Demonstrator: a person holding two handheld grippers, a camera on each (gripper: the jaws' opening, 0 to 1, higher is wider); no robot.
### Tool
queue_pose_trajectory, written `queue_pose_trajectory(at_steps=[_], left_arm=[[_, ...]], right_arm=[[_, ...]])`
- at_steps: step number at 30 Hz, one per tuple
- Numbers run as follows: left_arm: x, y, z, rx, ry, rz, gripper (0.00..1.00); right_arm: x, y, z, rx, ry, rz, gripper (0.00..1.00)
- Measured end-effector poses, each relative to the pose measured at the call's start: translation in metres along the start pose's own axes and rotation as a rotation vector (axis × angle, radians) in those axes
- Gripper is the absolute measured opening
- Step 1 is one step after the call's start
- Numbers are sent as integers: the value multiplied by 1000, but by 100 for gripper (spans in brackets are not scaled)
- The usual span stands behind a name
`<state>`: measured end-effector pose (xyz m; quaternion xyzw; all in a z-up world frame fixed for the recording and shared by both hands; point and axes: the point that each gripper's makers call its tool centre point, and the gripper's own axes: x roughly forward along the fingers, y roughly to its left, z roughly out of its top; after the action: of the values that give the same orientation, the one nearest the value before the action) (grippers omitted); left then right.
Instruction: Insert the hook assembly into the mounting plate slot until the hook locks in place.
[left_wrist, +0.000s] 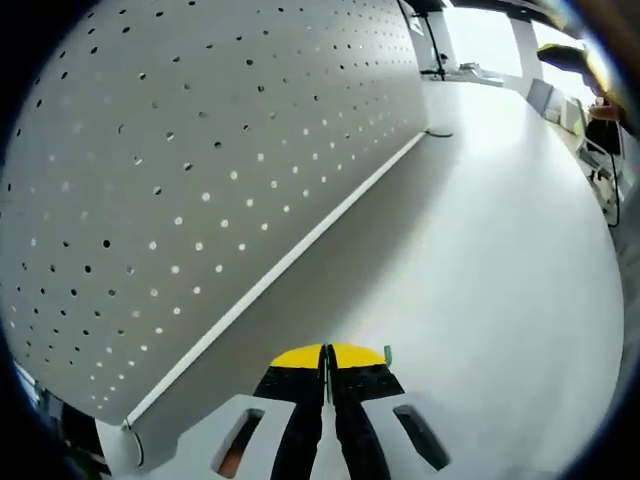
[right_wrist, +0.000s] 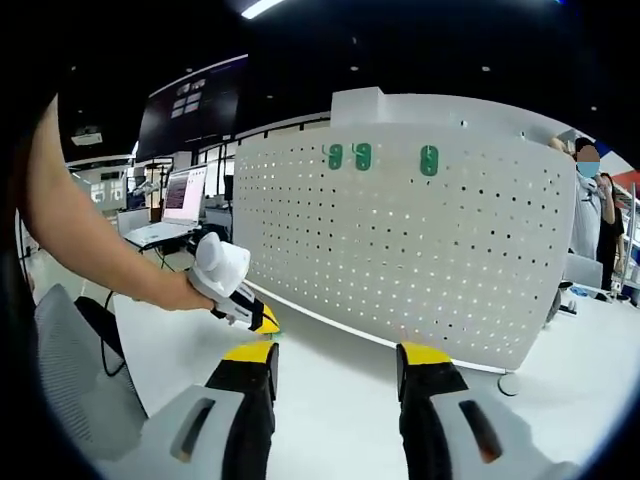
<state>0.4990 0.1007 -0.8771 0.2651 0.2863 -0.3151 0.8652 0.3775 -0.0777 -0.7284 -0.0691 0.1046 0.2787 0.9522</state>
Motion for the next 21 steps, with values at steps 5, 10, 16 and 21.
queue_pose_trajectory(at_steps=[5,10,16,21], left_arm=[[-2,2,1,-24,-6,5,2],[-9,5,4,-49,-19,10,2],[-24,8,14,-102,-64,21,2],[-36,7,26,-130,-106,20,1]], right_arm=[[0,0,-1,-2,2,0,46],[1,2,1,-5,-3,8,46],[1,6,3,-11,-8,22,46],[1,10,5,-18,-12,36,45]])
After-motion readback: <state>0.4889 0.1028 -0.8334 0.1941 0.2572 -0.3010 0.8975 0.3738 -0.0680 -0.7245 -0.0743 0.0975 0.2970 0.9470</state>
